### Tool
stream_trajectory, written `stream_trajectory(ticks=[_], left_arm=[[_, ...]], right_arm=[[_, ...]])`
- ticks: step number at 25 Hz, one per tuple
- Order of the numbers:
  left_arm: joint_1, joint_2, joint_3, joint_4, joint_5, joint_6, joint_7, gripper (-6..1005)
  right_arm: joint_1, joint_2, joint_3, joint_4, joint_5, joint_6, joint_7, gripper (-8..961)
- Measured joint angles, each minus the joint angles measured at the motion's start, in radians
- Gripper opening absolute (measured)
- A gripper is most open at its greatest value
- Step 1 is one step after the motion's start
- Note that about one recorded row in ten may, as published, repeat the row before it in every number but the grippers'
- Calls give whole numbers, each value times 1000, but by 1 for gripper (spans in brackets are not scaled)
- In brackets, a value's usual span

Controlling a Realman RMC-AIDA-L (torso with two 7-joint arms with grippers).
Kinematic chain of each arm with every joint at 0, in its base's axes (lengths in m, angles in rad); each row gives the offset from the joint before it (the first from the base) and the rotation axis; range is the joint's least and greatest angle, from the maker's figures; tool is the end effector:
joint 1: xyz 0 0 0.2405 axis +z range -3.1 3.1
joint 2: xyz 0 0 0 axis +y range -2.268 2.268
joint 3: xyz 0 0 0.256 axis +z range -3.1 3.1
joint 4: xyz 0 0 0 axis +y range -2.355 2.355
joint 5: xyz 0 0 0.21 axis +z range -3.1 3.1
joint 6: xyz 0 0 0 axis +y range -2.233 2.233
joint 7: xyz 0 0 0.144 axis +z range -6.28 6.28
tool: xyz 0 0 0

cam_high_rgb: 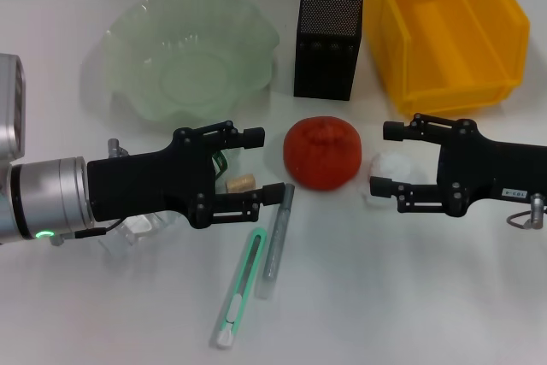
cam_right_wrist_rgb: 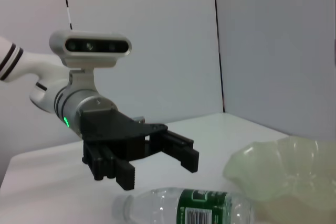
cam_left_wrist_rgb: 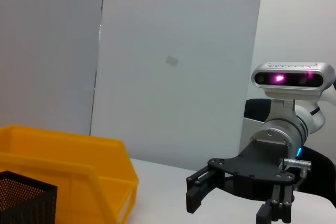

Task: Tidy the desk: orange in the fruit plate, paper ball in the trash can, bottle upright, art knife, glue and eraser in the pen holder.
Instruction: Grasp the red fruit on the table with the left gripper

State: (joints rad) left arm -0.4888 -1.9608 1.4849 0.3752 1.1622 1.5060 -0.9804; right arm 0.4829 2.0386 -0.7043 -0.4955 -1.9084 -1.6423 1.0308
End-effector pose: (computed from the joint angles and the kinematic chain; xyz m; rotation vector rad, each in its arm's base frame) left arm -0.2506 0.2967 -0.0374 -2.8017 -0.3173 -0.9599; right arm 0.2763 0.3003 -0.0066 -2.7425 0.3233 0.8187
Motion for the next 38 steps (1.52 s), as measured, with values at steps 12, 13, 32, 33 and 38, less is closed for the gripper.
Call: stream_trajectory(ticks=[12,13,32,33,38], left_arm=[[-8,5,-1,-1,23,-7,-6,785],[-9,5,-2,-1,24,-7,-6,784],[-87,-12,-10,11,25,-88,-17,760],[-108,-22,-12,11,26,-129,-17,759],[-150,-46,-11,12,61,-209,-17,752]], right_arm=[[2,0,-12,0,0,13,0,819],[2,0,-12,0,0,13,0,819],[-14,-6,-3,0,4,5,0,818],[-21,-7,-3,0,5,5,1,818],[-41,-10,-2,-5,8,4,7,818]])
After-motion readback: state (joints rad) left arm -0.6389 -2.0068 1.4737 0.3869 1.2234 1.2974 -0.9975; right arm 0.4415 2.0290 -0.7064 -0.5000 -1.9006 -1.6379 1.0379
